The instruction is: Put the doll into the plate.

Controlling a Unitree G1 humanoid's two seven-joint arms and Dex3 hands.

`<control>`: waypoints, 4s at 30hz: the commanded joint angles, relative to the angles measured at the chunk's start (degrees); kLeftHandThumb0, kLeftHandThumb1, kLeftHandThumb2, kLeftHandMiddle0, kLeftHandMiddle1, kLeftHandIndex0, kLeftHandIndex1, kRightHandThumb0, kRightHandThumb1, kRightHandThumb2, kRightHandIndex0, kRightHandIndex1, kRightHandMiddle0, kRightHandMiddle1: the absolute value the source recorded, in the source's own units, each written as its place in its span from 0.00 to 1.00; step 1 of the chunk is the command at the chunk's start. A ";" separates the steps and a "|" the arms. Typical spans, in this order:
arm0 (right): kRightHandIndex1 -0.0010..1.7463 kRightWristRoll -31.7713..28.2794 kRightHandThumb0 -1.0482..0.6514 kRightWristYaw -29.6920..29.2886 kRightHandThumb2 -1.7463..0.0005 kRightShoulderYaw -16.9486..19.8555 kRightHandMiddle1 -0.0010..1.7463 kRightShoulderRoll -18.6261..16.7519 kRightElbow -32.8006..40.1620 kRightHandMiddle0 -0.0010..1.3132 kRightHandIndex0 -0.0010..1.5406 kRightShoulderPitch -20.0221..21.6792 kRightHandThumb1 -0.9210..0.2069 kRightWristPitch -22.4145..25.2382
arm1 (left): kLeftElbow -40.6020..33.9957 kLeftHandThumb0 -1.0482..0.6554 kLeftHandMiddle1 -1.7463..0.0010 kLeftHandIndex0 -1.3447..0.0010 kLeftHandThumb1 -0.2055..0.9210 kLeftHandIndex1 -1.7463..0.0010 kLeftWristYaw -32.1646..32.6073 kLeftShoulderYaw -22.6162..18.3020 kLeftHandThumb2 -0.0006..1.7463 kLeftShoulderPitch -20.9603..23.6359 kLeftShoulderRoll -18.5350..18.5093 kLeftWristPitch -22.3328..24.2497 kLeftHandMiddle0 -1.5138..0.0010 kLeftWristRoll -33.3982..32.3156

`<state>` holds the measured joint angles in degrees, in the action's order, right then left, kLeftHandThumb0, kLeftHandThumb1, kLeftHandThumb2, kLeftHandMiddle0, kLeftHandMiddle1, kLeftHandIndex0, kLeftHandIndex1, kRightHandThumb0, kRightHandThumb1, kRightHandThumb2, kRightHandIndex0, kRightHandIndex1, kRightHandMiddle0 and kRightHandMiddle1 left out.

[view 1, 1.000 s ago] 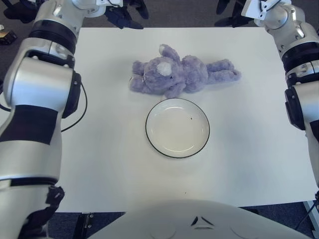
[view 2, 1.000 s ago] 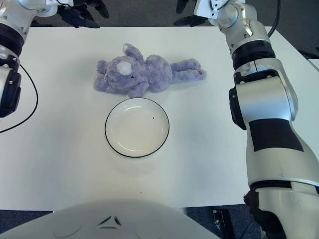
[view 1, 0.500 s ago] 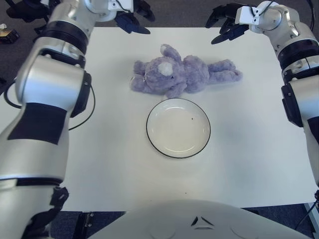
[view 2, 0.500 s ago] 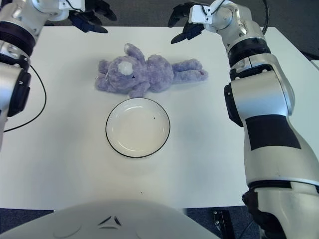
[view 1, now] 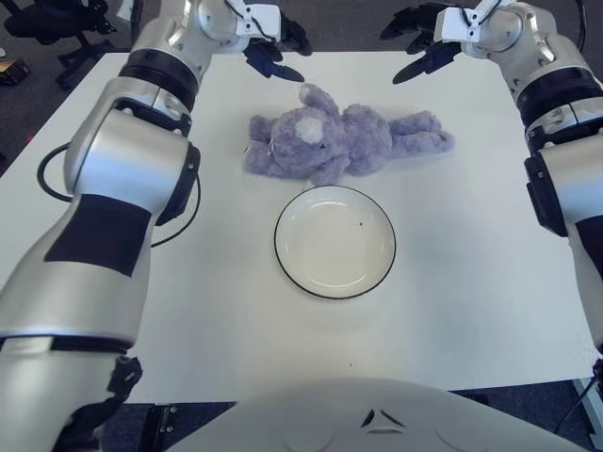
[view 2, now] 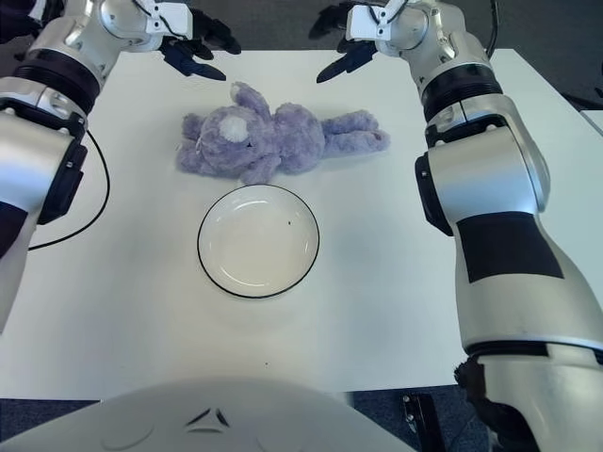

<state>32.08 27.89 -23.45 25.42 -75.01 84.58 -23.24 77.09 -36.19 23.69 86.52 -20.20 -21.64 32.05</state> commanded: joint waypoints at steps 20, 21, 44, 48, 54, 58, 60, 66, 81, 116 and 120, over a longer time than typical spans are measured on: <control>0.00 1.57 0.16 6.24 0.94 -1.85 0.06 -3.80 -1.05 0.13 0.21 1.83 0.00 5.88 | 0.75 0.16 1.00 0.70 1.00 0.97 -8.67 0.51 0.23 -0.83 2.40 0.02 0.73 -0.06; 0.00 1.61 0.16 6.30 0.94 -1.93 0.06 -3.80 -1.05 0.13 0.21 1.86 0.00 5.91 | 0.73 0.16 1.00 0.70 1.00 0.97 -8.85 0.48 0.23 -0.82 2.41 0.09 0.73 -0.06; 0.00 7.08 0.15 15.96 0.87 -8.38 0.03 -4.22 -1.44 0.13 0.24 5.15 0.00 4.30 | 1.37 0.19 0.99 0.65 1.00 0.96 -22.13 -1.21 0.25 0.57 4.90 10.52 0.70 -1.88; 0.00 7.79 0.14 16.31 0.84 -9.22 0.03 -4.32 -1.38 0.13 0.24 5.36 0.00 3.77 | 1.26 0.20 0.98 0.62 1.00 0.96 -24.19 -2.26 0.27 0.55 5.12 12.43 0.66 -2.94; 0.00 7.71 0.14 16.31 0.83 -9.39 0.03 -4.31 -1.44 0.13 0.24 5.41 0.00 3.69 | 1.02 0.20 0.98 0.61 1.00 0.96 -24.52 -2.35 0.28 0.51 5.11 12.78 0.65 -3.03; 0.00 8.55 0.14 16.69 0.82 -10.51 0.02 -4.40 -1.36 0.13 0.24 5.54 0.00 2.87 | 1.18 0.21 0.99 0.61 1.00 0.96 -28.39 -4.98 0.30 0.32 5.04 13.52 0.64 -5.70; 0.00 8.74 0.14 16.76 0.82 -10.85 0.02 -4.39 -1.37 0.12 0.25 5.57 0.00 2.66 | 1.16 0.21 0.99 0.61 1.00 0.97 -29.67 -5.94 0.36 0.23 4.97 13.70 0.63 -6.65; 0.00 8.68 0.14 16.76 0.81 -10.98 0.02 -4.34 -1.44 0.12 0.25 5.56 0.00 2.66 | 1.00 0.22 0.99 0.61 1.00 0.97 -30.10 -6.09 0.44 0.17 4.83 13.79 0.62 -6.90; 0.00 7.78 0.13 17.60 0.83 -10.25 0.01 -4.00 -1.79 0.10 0.22 4.11 0.00 4.88 | 0.87 0.21 1.00 0.68 1.00 1.00 -31.01 -5.66 0.41 1.92 4.31 13.30 0.74 -6.57; 0.00 7.50 0.10 22.30 0.91 -11.64 0.00 -7.21 -1.31 0.06 0.10 -1.68 0.00 6.54 | 0.76 0.18 1.00 0.70 1.00 0.99 -24.19 0.53 0.32 3.33 4.10 13.93 0.75 -0.01; 0.00 7.21 0.10 23.14 0.91 -11.41 0.00 -7.22 -1.42 0.06 0.10 -2.11 0.00 5.38 | 0.78 0.18 1.00 0.69 1.00 0.99 -23.92 0.65 0.31 3.35 4.12 14.12 0.75 0.17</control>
<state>39.75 50.19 -35.22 18.54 -76.47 83.87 -16.88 77.95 -60.67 23.90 88.19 -16.17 -8.01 31.90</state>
